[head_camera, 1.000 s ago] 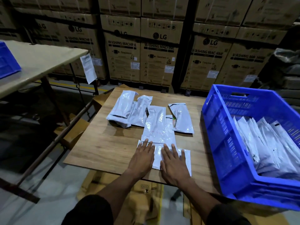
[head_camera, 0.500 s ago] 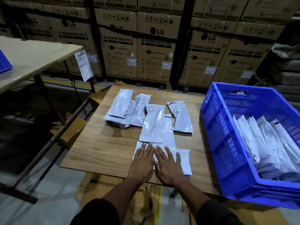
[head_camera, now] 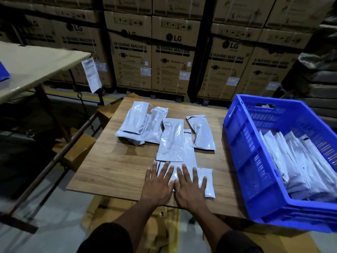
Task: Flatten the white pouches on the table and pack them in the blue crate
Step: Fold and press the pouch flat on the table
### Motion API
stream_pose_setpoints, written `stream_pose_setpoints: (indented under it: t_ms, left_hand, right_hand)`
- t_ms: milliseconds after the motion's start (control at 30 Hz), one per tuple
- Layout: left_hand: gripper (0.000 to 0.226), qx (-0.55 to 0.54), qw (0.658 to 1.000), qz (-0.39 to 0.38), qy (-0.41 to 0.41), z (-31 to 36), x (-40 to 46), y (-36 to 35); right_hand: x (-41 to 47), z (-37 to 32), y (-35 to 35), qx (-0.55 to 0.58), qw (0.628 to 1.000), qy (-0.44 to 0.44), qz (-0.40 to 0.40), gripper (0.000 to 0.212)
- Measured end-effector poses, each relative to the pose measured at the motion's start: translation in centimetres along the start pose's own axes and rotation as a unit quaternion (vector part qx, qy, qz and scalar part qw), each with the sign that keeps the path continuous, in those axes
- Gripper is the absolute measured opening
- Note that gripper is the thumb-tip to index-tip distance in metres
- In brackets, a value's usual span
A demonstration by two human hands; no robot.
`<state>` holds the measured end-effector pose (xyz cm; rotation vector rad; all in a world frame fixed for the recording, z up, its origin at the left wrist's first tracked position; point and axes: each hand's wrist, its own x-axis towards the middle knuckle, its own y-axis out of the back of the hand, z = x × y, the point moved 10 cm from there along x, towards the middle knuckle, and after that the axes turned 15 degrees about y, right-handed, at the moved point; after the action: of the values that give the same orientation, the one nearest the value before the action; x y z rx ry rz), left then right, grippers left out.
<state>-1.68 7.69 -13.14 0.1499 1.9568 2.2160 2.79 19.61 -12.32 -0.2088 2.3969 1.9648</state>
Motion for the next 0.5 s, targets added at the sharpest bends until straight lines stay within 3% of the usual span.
stream_pose_setpoints:
  t_ms: [100, 300, 500]
  left_hand:
    - [0.062, -0.001, 1.000, 0.001, -0.006, -0.1, -0.1, 0.0]
    - [0.064, -0.015, 1.000, 0.006, -0.005, -0.1, -0.1, 0.2]
    - [0.063, -0.026, 1.000, 0.009, 0.000, -0.3, -0.2, 0.1]
  right_hand:
    - [-0.8, 1.0, 0.1, -0.016, 0.999, 0.018, 0.029, 0.059]
    - [-1.4, 2.4, 0.2, -0.029, 0.999, 0.036, 0.016, 0.061]
    - [-1.8, 3.2, 1.3, -0.021, 1.000, 0.000, 0.019, 0.056]
